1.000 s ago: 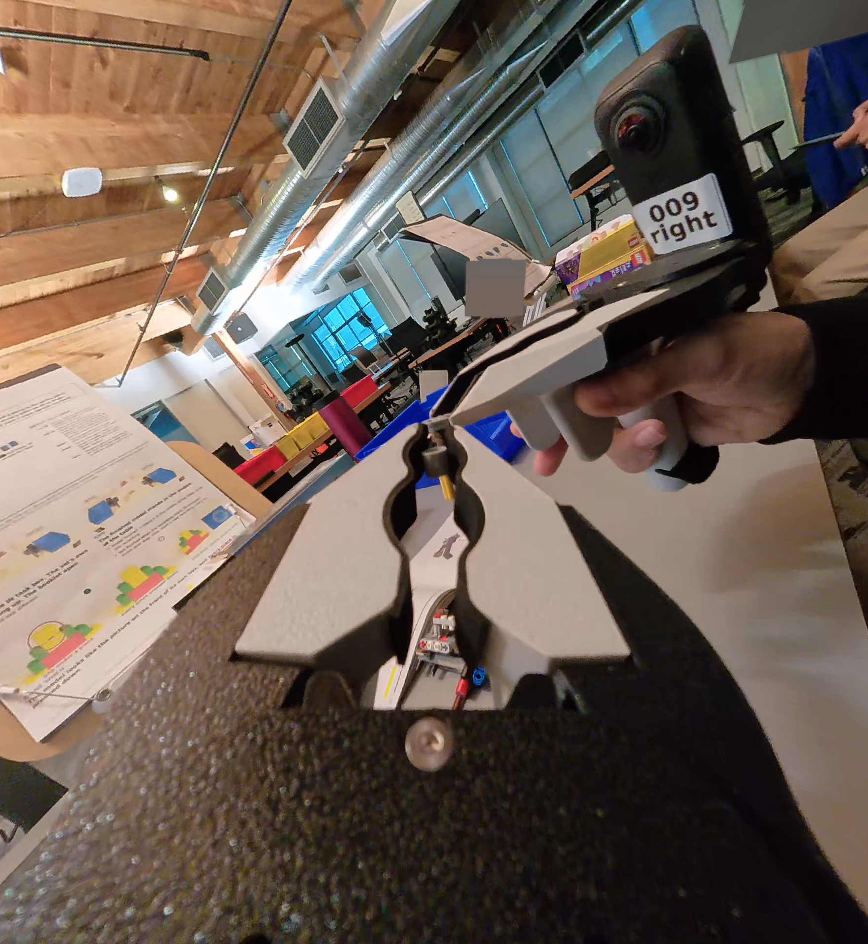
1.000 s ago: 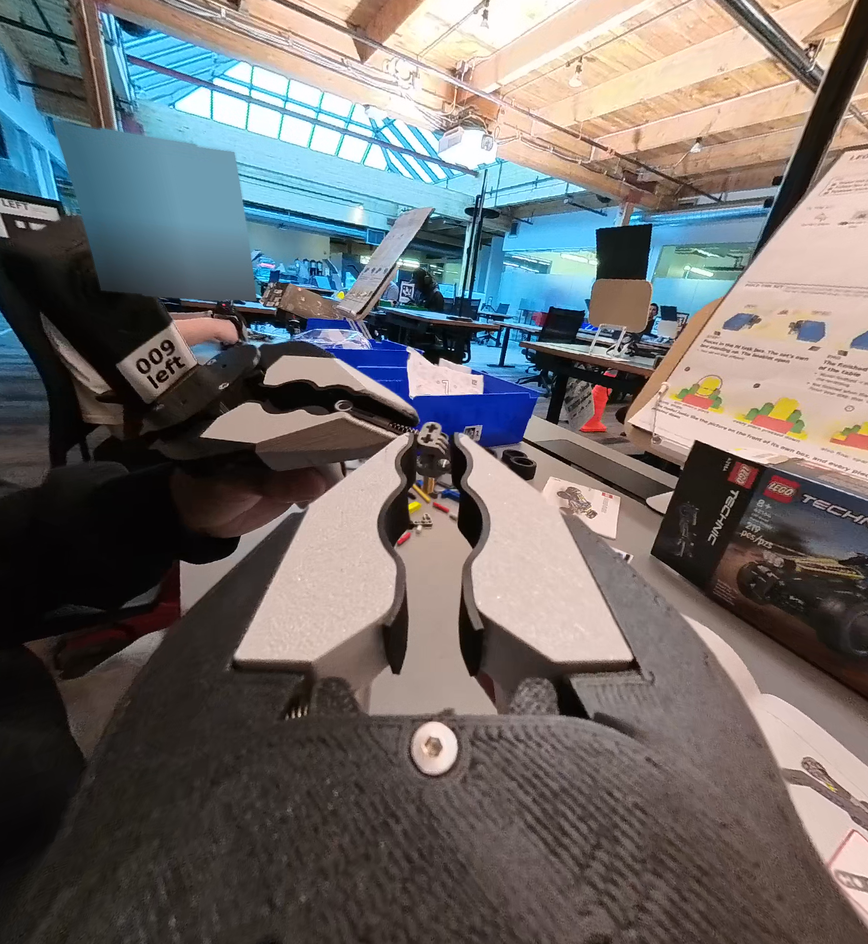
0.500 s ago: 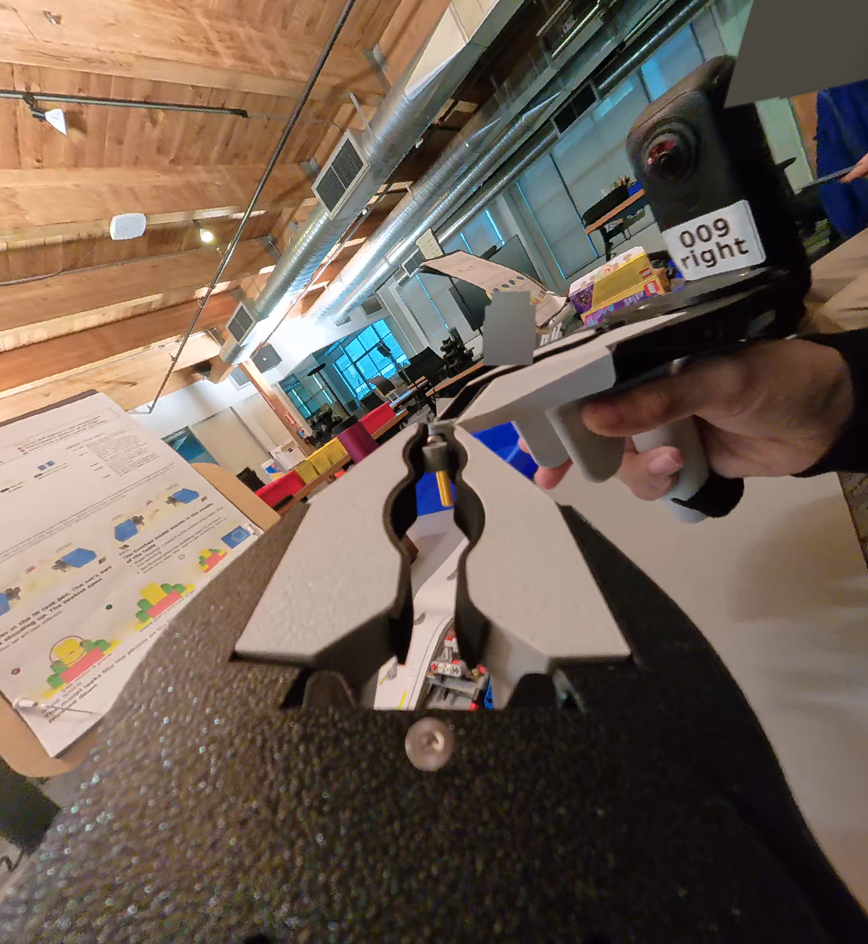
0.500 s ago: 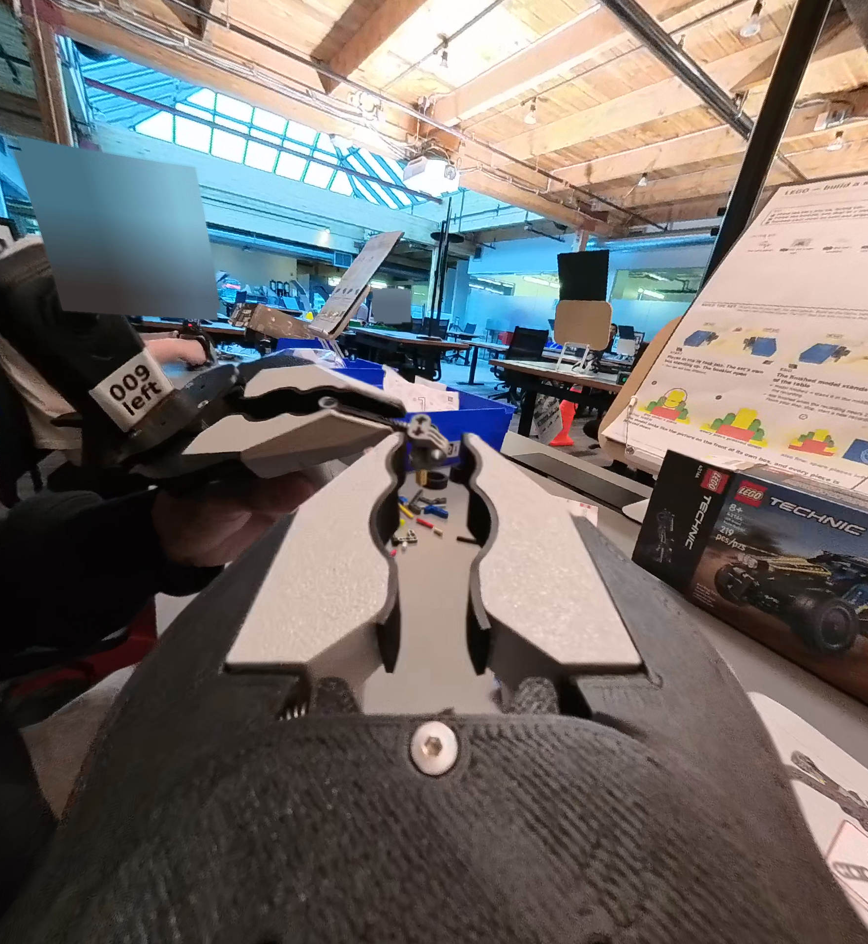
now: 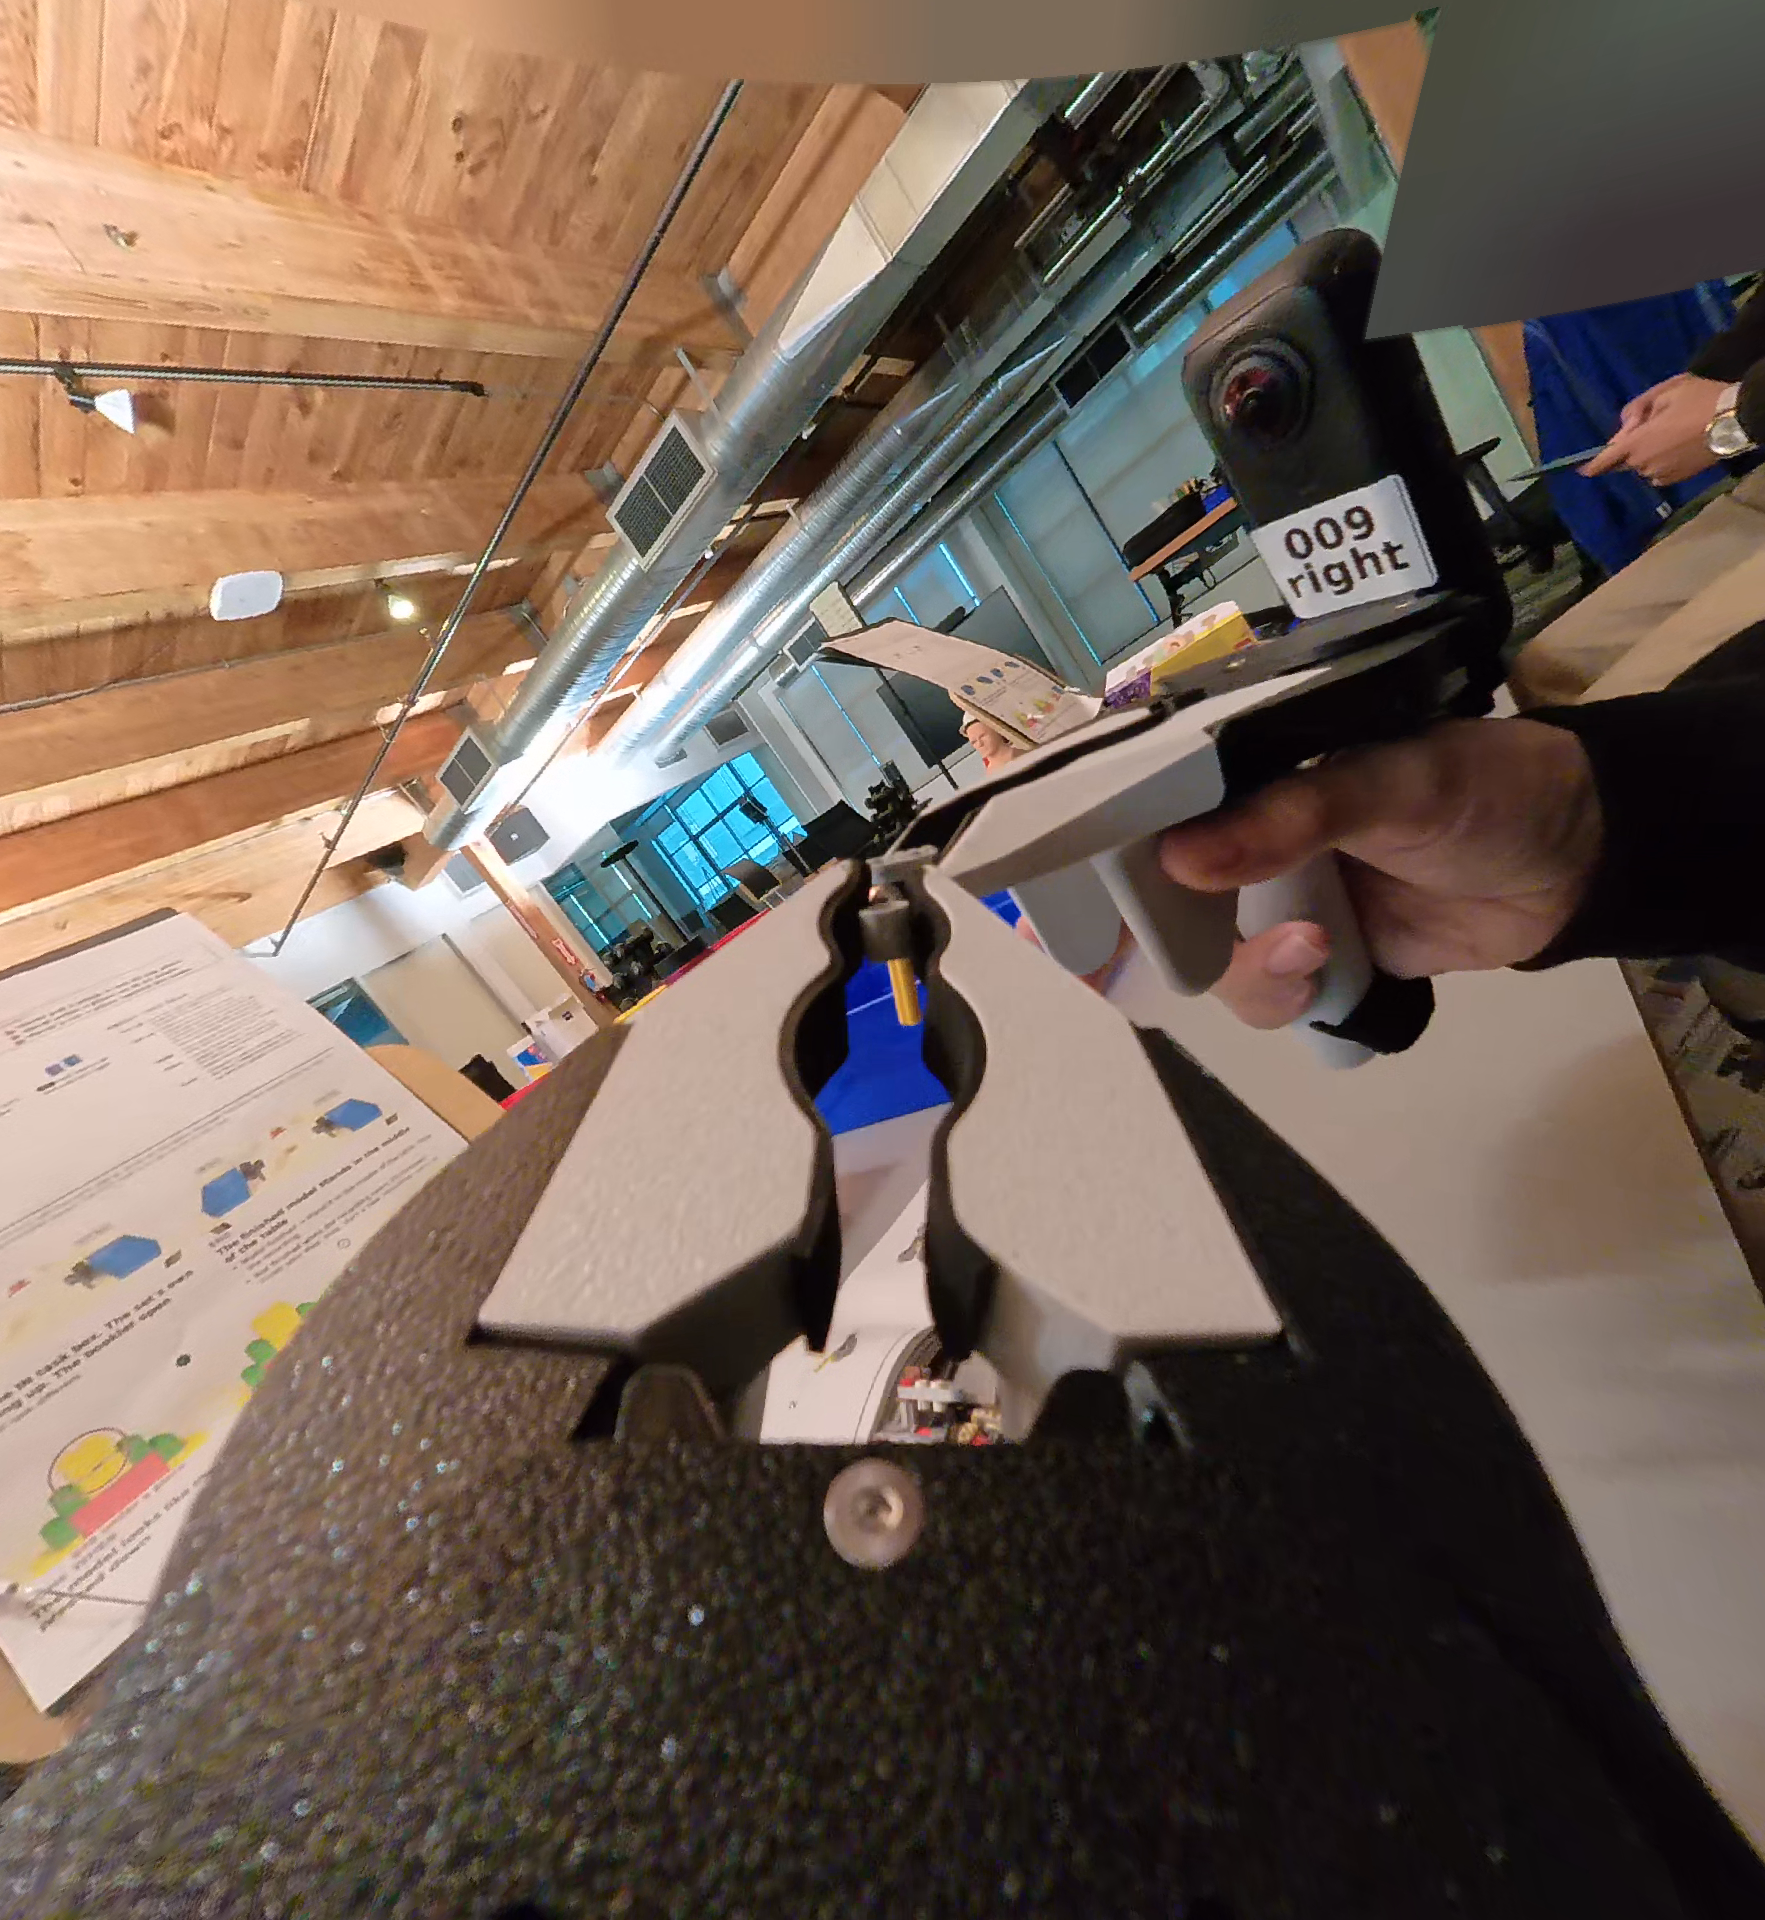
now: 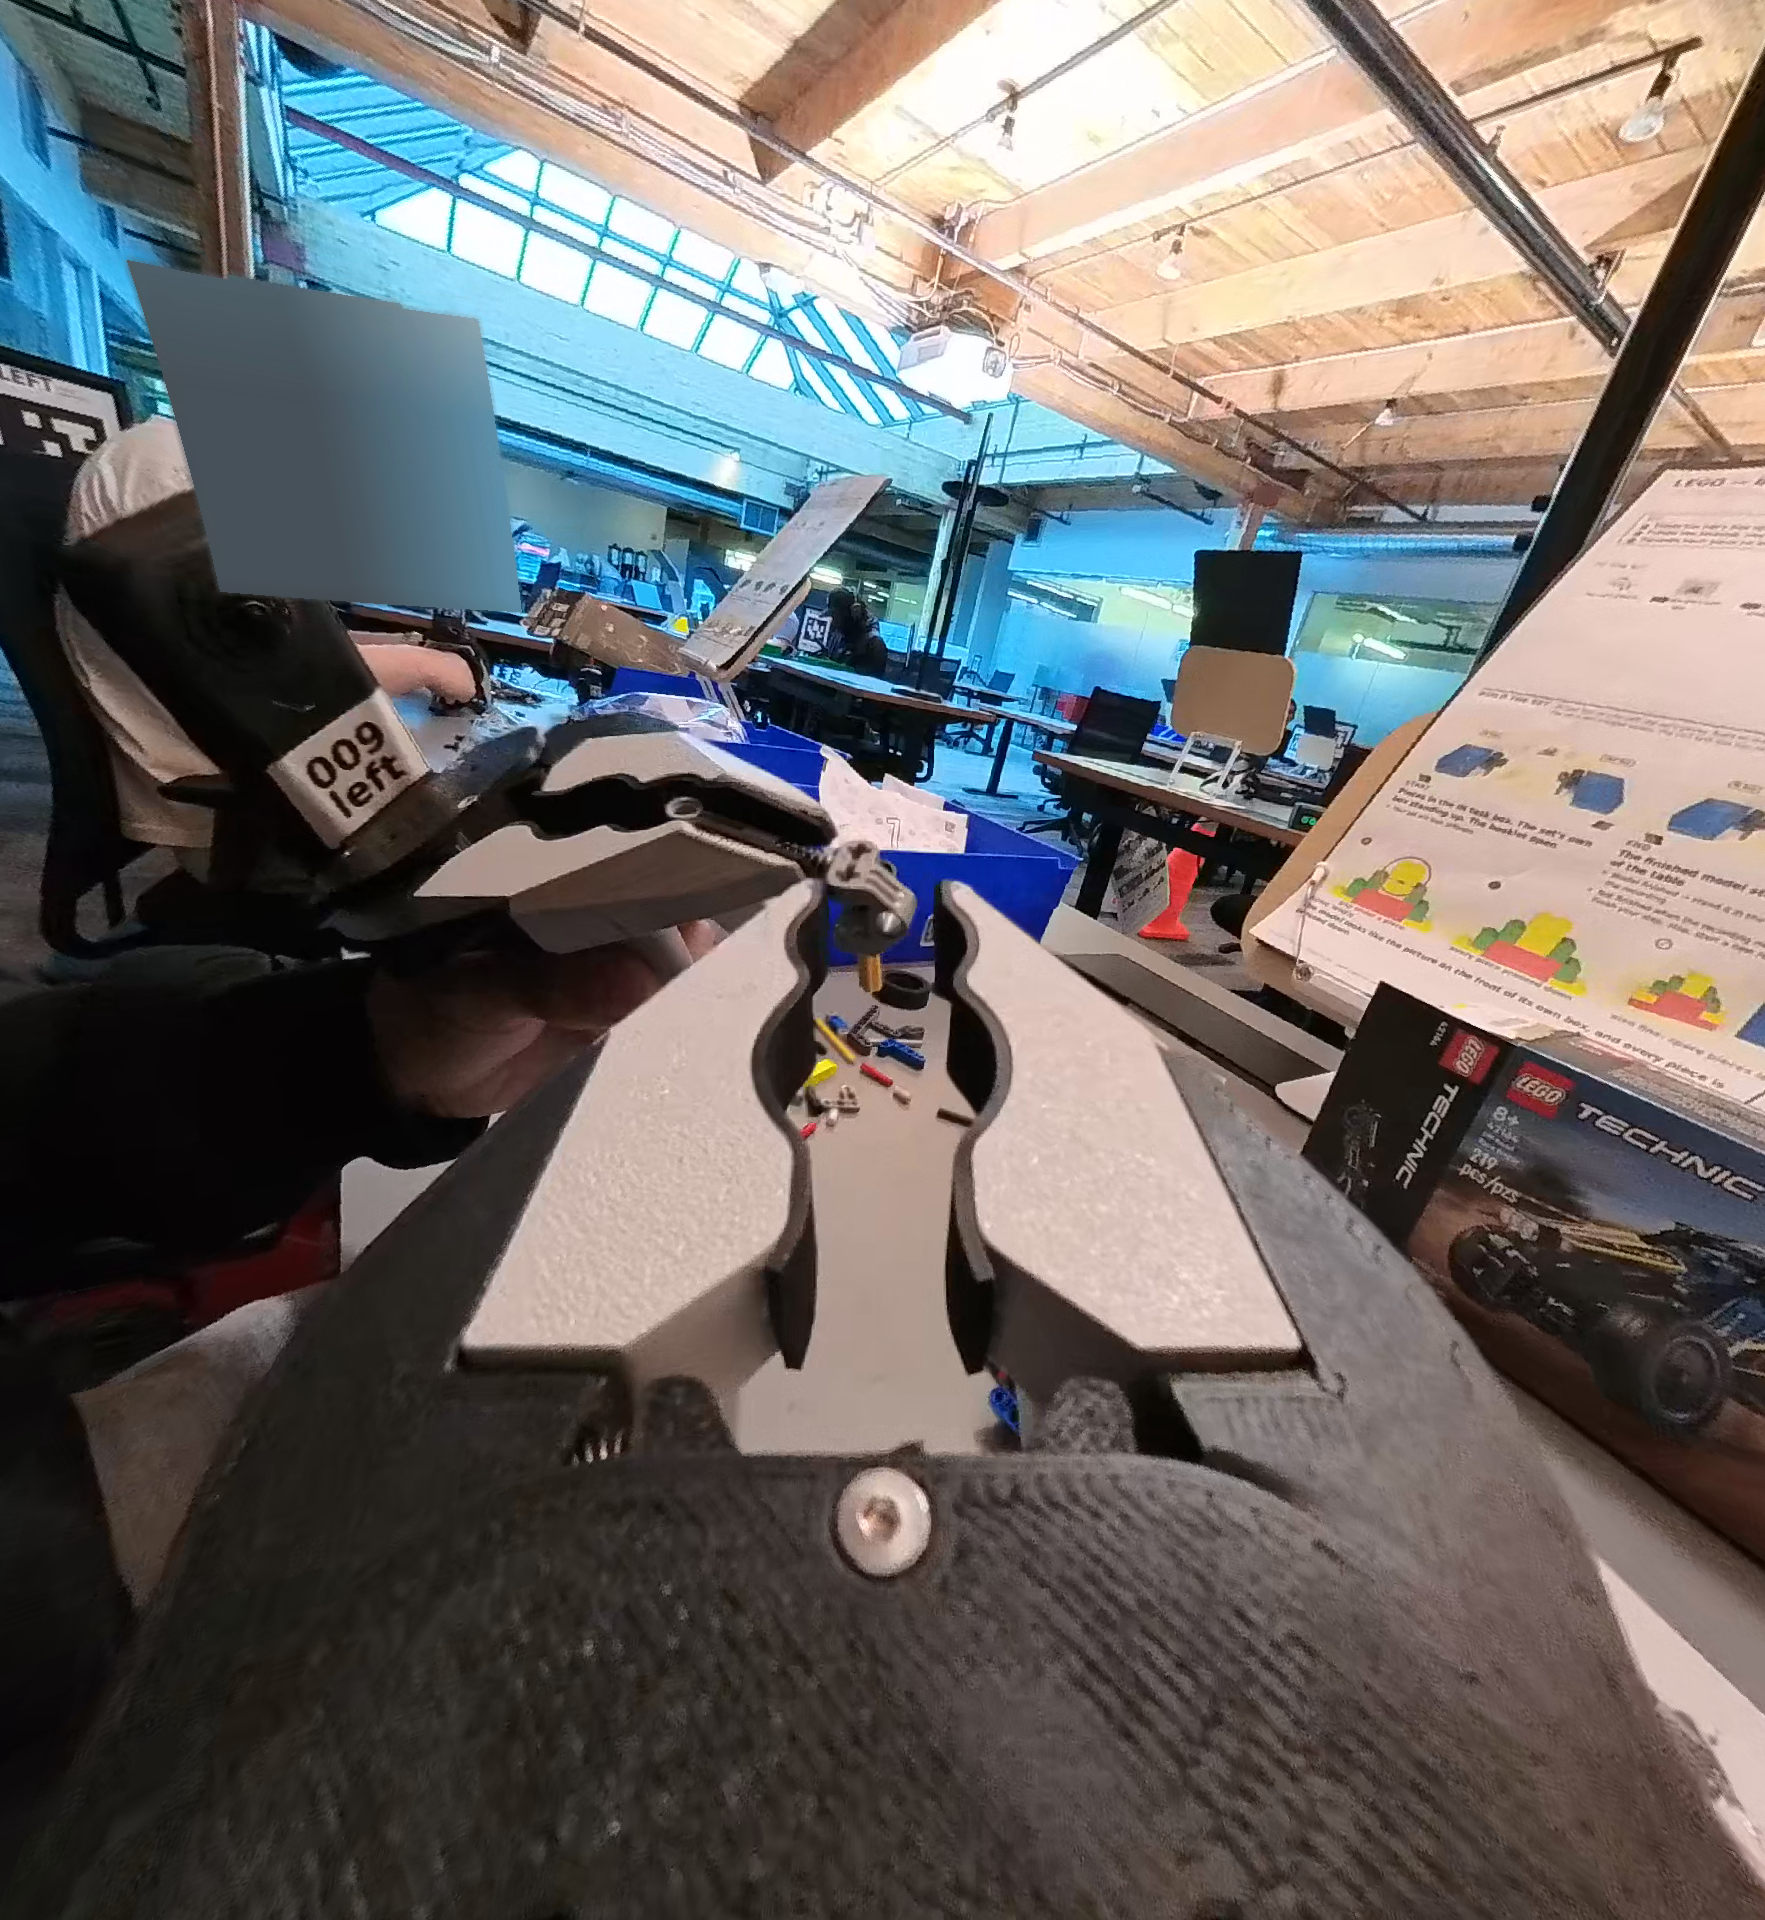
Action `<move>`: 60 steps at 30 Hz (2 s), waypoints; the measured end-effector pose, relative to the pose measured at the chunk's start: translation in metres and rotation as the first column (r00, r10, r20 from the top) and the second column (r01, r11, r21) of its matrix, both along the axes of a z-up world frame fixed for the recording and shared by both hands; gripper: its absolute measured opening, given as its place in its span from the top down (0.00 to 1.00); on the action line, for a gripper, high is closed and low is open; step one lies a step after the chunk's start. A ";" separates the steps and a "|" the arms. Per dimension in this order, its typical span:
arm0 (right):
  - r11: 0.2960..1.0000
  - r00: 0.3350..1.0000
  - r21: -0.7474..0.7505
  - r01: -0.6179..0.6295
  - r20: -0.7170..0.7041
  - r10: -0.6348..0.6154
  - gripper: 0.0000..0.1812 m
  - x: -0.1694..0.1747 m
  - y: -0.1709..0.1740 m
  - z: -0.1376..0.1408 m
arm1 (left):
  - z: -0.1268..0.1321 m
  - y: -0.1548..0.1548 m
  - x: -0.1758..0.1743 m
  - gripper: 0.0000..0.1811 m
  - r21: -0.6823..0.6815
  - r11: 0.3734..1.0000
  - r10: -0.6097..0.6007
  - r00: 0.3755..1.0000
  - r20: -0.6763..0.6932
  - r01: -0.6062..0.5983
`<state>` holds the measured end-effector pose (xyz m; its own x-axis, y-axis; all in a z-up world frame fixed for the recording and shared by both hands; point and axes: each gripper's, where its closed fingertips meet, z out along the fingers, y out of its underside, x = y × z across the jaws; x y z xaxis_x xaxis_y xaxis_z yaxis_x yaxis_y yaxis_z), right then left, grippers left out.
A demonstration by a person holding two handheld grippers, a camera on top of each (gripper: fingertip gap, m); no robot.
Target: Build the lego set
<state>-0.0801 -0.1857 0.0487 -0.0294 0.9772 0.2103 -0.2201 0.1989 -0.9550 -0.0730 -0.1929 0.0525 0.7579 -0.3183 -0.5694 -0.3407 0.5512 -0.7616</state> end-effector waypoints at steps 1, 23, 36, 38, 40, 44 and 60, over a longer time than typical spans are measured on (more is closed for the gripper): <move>1.000 1.000 -0.001 -0.001 -0.010 0.001 0.90 0.001 0.000 0.002 | -0.001 0.000 0.000 0.97 -0.002 1.000 0.001 1.000 -0.005 -0.001; 0.989 0.989 0.052 -0.138 0.054 0.135 0.83 0.005 -0.010 -0.007 | -0.002 -0.007 0.007 0.97 -0.026 0.995 -0.100 0.995 -0.004 0.099; 0.942 0.946 0.099 -0.322 0.086 0.314 0.93 0.024 -0.022 -0.012 | -0.009 -0.018 0.019 0.97 -0.137 0.937 -0.310 0.946 0.092 0.320; 0.947 0.955 0.125 -0.295 0.072 0.287 0.96 0.024 -0.020 -0.010 | -0.008 -0.017 0.019 0.97 -0.139 0.935 -0.312 0.944 0.105 0.325; 0.956 0.965 0.138 -0.260 0.069 0.253 0.96 0.021 -0.017 -0.009 | -0.007 -0.016 0.017 0.97 -0.129 0.943 -0.293 0.950 0.108 0.305; 0.971 0.988 0.184 -0.156 0.036 0.152 0.96 0.015 -0.011 -0.005 | -0.002 -0.011 0.010 0.97 -0.104 0.963 -0.236 0.963 0.130 0.250; 0.993 0.993 0.036 -0.114 -0.025 0.115 0.96 0.005 -0.004 -0.003 | -0.001 -0.004 0.001 0.97 -0.097 0.979 -0.166 0.974 0.153 0.182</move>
